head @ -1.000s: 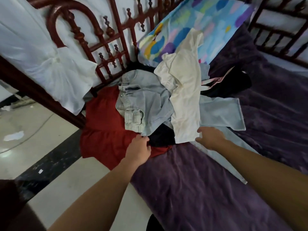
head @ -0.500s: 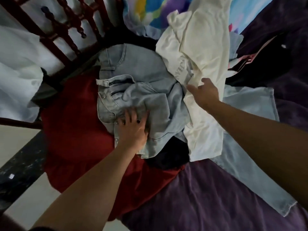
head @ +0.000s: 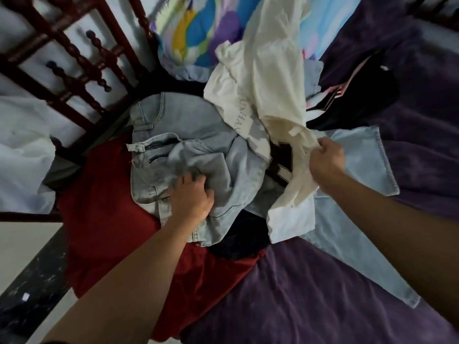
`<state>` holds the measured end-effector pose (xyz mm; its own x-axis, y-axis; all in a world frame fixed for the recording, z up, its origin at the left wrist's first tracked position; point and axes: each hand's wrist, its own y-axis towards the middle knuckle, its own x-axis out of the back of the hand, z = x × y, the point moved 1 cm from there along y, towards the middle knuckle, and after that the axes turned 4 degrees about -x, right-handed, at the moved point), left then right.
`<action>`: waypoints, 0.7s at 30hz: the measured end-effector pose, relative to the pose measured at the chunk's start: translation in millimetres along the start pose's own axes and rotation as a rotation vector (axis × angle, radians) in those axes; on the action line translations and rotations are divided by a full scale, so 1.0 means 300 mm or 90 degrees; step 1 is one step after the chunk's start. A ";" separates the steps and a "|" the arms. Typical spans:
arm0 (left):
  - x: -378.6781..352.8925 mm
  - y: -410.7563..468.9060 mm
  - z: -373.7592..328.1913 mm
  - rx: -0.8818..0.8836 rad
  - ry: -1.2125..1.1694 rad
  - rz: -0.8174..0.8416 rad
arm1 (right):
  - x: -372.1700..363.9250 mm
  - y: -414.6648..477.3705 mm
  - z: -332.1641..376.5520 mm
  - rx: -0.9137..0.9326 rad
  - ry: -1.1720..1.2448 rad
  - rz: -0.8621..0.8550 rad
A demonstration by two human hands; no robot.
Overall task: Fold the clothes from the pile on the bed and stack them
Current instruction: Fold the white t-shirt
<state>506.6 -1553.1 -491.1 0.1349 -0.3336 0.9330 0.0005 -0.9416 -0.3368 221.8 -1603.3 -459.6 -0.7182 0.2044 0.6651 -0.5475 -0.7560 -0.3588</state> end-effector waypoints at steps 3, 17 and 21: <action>0.066 -0.043 -0.159 -0.086 -0.004 -0.126 | 0.151 -0.080 -0.056 0.075 0.014 0.082; -0.057 -0.526 -0.856 -0.303 -0.015 -0.066 | 0.921 -0.476 -0.619 0.070 -0.003 0.364; -0.098 -0.718 -0.837 -0.336 -0.099 -0.026 | 1.034 -0.568 -0.802 0.058 -0.056 0.394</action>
<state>253.7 -1352.1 -414.2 0.2897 -0.3229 0.9010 -0.4822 -0.8624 -0.1541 -11.2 -1261.5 -349.8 -0.8503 -0.3370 0.4043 0.0002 -0.7684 -0.6400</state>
